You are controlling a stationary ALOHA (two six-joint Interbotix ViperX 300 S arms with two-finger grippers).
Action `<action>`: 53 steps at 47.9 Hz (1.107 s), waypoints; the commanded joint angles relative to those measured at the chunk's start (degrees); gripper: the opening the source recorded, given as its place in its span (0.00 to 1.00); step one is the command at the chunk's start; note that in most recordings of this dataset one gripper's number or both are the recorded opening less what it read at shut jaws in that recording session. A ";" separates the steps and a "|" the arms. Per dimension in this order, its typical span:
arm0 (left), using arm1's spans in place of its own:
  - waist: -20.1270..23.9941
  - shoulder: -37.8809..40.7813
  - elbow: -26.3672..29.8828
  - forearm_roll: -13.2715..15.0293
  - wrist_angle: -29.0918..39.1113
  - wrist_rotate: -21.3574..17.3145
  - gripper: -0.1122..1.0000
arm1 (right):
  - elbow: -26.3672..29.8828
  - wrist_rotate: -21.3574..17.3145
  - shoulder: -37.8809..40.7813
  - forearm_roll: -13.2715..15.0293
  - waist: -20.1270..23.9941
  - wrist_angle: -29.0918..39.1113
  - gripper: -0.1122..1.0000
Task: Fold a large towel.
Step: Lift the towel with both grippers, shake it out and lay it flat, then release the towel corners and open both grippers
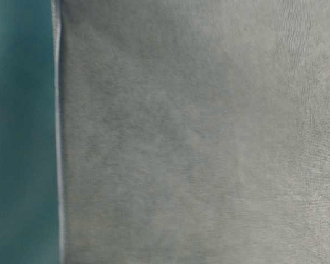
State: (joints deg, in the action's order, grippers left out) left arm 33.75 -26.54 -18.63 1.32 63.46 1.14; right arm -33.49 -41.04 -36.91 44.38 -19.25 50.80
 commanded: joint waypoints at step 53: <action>-40.69 18.98 -31.55 0.09 -45.18 29.44 0.11 | -27.95 4.83 11.95 -39.46 23.47 -21.53 0.12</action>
State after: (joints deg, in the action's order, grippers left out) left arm -6.68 -6.94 -50.98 1.49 18.81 30.67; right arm -61.88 -36.12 -26.19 5.01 4.04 30.94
